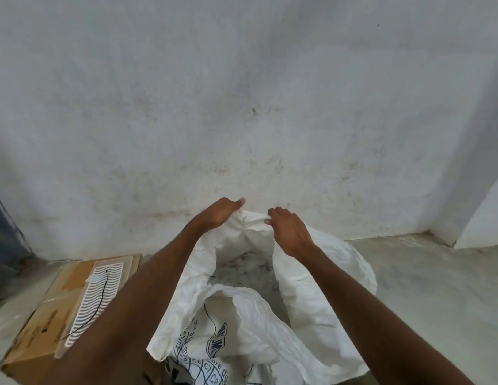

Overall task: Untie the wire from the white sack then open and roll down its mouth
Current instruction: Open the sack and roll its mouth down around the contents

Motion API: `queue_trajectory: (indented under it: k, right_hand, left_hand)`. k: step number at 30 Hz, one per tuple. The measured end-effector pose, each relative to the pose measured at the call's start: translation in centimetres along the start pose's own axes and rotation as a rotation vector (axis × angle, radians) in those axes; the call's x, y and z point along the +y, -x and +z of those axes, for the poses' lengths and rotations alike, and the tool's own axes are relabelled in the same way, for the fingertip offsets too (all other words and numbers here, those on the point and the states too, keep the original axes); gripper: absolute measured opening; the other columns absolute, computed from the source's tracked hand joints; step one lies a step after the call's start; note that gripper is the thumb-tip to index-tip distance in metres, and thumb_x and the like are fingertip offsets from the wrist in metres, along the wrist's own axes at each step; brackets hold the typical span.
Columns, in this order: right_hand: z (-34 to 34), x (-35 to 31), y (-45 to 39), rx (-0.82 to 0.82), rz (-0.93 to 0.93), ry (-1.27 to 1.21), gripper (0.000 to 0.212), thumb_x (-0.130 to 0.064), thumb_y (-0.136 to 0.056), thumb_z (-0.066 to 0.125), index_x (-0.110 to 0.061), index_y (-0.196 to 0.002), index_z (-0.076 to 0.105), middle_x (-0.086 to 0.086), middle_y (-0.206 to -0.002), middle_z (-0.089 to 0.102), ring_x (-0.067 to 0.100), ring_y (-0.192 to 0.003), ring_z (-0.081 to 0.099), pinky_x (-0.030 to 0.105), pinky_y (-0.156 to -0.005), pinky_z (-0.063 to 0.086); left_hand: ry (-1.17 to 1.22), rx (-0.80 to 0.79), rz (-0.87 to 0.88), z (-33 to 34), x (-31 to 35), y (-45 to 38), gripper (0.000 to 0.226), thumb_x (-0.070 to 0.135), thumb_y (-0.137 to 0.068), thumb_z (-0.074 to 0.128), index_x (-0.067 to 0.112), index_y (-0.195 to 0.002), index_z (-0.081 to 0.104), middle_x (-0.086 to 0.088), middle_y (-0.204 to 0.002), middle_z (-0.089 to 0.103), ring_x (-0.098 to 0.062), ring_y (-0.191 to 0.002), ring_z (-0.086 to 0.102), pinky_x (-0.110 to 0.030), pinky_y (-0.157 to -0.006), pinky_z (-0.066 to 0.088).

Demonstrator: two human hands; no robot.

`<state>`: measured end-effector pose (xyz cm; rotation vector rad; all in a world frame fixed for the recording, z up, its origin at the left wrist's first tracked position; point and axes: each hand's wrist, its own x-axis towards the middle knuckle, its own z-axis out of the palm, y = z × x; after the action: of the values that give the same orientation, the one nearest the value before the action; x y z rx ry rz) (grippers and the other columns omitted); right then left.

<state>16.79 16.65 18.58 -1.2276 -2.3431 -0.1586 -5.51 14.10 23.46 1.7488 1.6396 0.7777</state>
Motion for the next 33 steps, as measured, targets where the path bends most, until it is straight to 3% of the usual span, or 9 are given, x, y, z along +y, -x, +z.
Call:
queue_trajectory:
  k: [2,4,6,9,14,17,24,28,33]
  right_hand:
    - [-0.8,0.6,0.0,-0.117,0.055,-0.115,0.030,-0.035,-0.108,0.038,-0.015,-0.105,0.061,0.004,-0.106,0.070,0.026,-0.094,0.065,0.040,-0.083,0.052]
    - [-1.9,1.0,-0.5,-0.270,0.124,-0.200,0.038,-0.041,-0.107,0.035,-0.017,-0.102,0.064,0.005,-0.109,0.071,0.027,-0.097,0.065,0.041,-0.087,0.048]
    - [-2.8,1.4,-1.4,-0.396,0.211,-0.289,0.043,-0.040,-0.106,0.038,-0.013,-0.084,0.063,0.007,-0.094,0.071,0.027,-0.087,0.064,0.040,-0.084,0.046]
    - [-3.5,1.5,-2.4,-0.487,0.336,-0.448,0.043,-0.034,-0.106,0.046,-0.010,-0.070,0.052,0.009,-0.079,0.061,0.024,-0.075,0.057,0.039,-0.082,0.042]
    - [-3.0,2.9,-2.6,-0.599,0.521,-0.716,0.042,-0.025,-0.105,0.048,0.011,-0.126,0.058,0.025,-0.129,0.060,0.040,-0.121,0.056,0.047,-0.114,0.037]
    - [-2.6,4.0,-2.5,-0.645,0.610,-0.853,0.043,-0.024,-0.102,0.051,0.013,-0.120,0.064,0.030,-0.117,0.066,0.039,-0.108,0.060,0.038,-0.097,0.042]
    - [-1.6,3.4,-3.7,-0.504,0.323,-0.583,0.053,-0.047,-0.103,0.048,-0.002,-0.123,0.066,0.020,-0.126,0.067,0.035,-0.113,0.064,0.043,-0.102,0.046]
    - [-0.4,2.4,0.0,-0.205,0.139,-0.060,0.073,-0.082,-0.084,0.043,-0.024,-0.128,0.051,0.001,-0.122,0.060,0.022,-0.107,0.059,0.045,-0.091,0.050]
    - [1.5,2.6,3.0,-0.096,0.147,-0.054,0.050,-0.057,-0.103,0.034,-0.013,-0.093,0.055,0.003,-0.084,0.063,0.023,-0.072,0.062,0.032,-0.063,0.042]
  left_hand:
    - [-0.130,-0.038,0.107,-0.1,-0.5,0.3,0.044,0.065,-0.096,0.049,0.023,-0.100,0.062,0.003,-0.111,0.069,-0.016,-0.097,0.063,-0.036,-0.091,0.047]
    - [-0.368,-0.039,0.276,-0.2,-1.2,0.5,0.027,0.061,-0.099,0.047,0.035,-0.101,0.055,0.003,-0.094,0.069,-0.015,-0.084,0.063,-0.036,-0.083,0.050]
    - [-0.553,0.003,0.397,0.1,-1.9,0.4,0.023,0.051,-0.104,0.041,0.033,-0.102,0.055,0.004,-0.078,0.064,-0.013,-0.070,0.058,-0.036,-0.073,0.049]
    - [-0.585,0.073,0.440,1.5,-2.5,0.4,0.026,0.038,-0.105,0.047,0.021,-0.115,0.063,-0.005,-0.101,0.059,-0.018,-0.088,0.057,-0.036,-0.084,0.047]
    - [-0.587,0.313,0.492,3.4,-5.0,1.6,0.027,0.042,-0.096,0.062,0.019,-0.109,0.065,0.003,-0.105,0.061,-0.014,-0.092,0.057,-0.030,-0.082,0.045]
    - [-0.685,0.323,0.355,4.1,-5.7,1.5,0.016,0.014,-0.096,0.055,0.014,-0.101,0.070,-0.002,-0.097,0.069,-0.024,-0.089,0.064,-0.036,-0.078,0.049]
    - [0.141,0.229,-0.270,3.3,-4.3,-1.2,0.028,0.012,-0.102,0.046,0.003,-0.085,0.067,-0.009,-0.083,0.063,-0.019,-0.072,0.058,-0.025,-0.062,0.045]
    - [0.345,0.052,-0.511,1.8,-5.3,-1.6,0.055,0.049,-0.102,0.049,0.005,-0.134,0.057,-0.017,-0.135,0.060,-0.035,-0.120,0.058,-0.043,-0.108,0.042]
    - [0.289,-0.282,-0.403,0.2,-4.9,-1.8,0.106,0.096,-0.069,0.046,0.012,-0.132,0.062,-0.014,-0.125,0.070,-0.031,-0.111,0.069,-0.047,-0.106,0.049]
